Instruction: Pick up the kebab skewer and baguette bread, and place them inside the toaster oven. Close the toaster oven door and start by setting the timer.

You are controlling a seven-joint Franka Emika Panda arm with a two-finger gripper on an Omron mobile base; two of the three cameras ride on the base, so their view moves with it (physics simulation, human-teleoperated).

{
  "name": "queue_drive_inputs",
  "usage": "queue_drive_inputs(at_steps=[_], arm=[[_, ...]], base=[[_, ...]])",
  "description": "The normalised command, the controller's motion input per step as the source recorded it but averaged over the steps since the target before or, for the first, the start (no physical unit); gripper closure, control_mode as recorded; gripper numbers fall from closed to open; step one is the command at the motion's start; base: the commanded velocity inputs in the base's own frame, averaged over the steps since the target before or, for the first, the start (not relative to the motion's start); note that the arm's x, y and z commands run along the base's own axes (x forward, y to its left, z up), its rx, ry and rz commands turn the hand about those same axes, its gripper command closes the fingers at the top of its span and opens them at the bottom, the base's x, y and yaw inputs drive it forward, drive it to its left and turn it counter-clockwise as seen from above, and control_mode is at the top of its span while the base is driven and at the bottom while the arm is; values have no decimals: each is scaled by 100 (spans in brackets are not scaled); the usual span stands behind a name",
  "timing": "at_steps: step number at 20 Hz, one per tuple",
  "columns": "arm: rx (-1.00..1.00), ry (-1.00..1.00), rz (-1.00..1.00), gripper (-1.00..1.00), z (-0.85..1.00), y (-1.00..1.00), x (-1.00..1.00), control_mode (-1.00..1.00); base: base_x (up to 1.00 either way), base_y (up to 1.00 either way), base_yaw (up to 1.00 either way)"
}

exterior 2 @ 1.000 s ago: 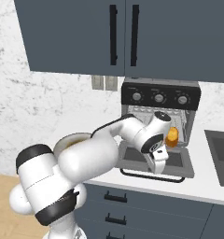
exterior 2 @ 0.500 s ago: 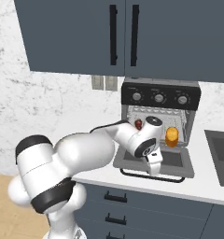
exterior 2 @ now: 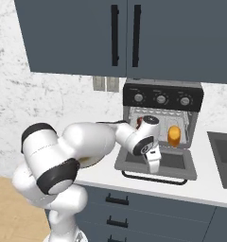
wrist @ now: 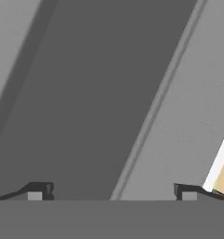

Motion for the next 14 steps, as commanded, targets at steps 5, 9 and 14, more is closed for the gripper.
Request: queue_drive_inputs(at_steps=[5,9,14], arm=[[-1,0,-5,-100,0,-2,39,-100],[0,0,-5,-100,0,-4,41,-100],[0,0,-5,-100,0,-1,40,-100]], base=[[0,0,0],[0,0,0],[0,0,0]])
